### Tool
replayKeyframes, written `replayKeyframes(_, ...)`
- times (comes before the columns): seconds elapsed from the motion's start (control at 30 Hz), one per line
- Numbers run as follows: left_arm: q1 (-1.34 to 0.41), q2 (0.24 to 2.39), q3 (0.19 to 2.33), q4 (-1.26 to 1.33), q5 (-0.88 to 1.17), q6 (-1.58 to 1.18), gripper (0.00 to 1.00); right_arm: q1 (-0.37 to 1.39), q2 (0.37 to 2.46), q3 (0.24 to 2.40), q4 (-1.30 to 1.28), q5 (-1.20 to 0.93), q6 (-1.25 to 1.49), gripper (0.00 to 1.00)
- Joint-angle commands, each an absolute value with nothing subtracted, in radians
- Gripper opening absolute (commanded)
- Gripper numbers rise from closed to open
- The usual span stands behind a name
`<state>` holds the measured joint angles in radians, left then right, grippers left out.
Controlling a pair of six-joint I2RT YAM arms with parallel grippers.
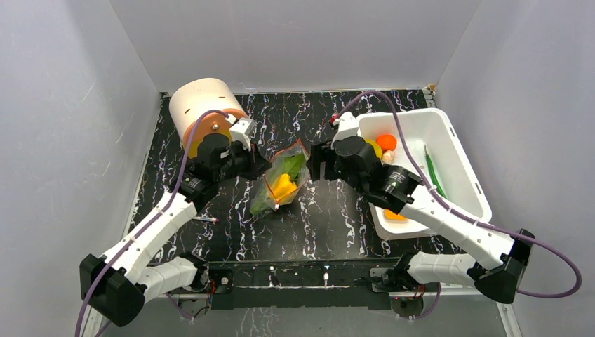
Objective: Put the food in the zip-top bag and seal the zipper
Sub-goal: Pick up the fake fruit from the bin.
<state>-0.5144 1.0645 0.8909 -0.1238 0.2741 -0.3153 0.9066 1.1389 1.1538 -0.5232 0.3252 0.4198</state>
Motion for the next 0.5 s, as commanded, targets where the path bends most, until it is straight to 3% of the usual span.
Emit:
replayKeyframes(0.0, -0.519, 1.007, 0.900, -0.150, 0.315, -0.197, 0.00, 0.838, 1.108, 1.215, -0.503, 0.478, 0.272, 0.67)
replayKeyframes(0.27, -0.520, 0.942, 0.860, -0.185, 0.331, -0.124, 0.00, 0.615, 1.145, 1.172, -0.460, 0.517, 0.203, 0.57)
replayKeyframes(0.47, -0.519, 0.898, 0.825, -0.131, 0.333, -0.139, 0.00, 0.406, 1.212, 1.174, -0.450, 0.510, 0.132, 0.55)
